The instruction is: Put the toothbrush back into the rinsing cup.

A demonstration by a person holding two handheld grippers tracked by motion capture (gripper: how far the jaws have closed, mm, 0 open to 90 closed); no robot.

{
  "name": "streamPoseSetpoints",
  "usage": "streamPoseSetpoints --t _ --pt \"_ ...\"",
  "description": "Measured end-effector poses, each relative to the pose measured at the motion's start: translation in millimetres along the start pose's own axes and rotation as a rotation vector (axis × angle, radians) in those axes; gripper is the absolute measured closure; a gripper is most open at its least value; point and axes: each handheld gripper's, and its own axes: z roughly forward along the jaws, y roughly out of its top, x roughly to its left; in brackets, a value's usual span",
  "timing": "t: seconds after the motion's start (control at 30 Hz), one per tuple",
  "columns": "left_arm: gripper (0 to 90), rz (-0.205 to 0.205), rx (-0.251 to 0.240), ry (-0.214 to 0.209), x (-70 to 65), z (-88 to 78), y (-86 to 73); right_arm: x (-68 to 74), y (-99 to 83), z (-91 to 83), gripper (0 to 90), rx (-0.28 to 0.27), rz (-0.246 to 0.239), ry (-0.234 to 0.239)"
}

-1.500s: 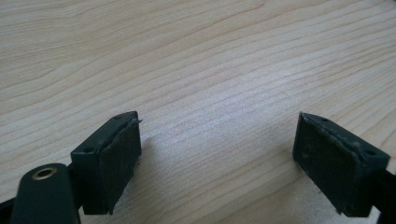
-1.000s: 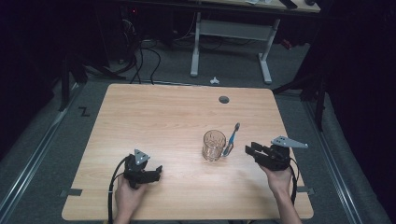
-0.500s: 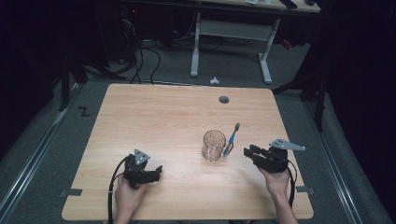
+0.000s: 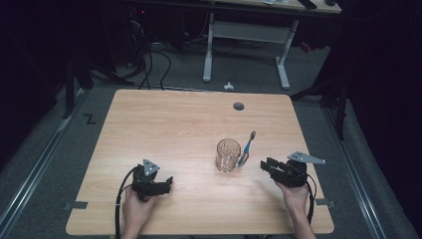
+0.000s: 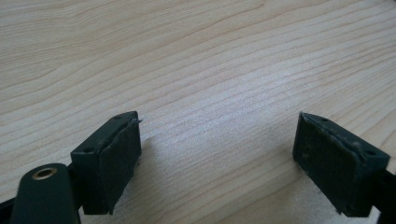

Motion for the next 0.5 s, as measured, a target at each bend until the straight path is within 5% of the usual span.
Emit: streamPoseSetpoints --t 0.5 --pt "15.8 0.0 0.0 0.0 0.0 0.0 0.0 -5.7 -14.0 1.7 60.8 0.018 0.018 -0.018"
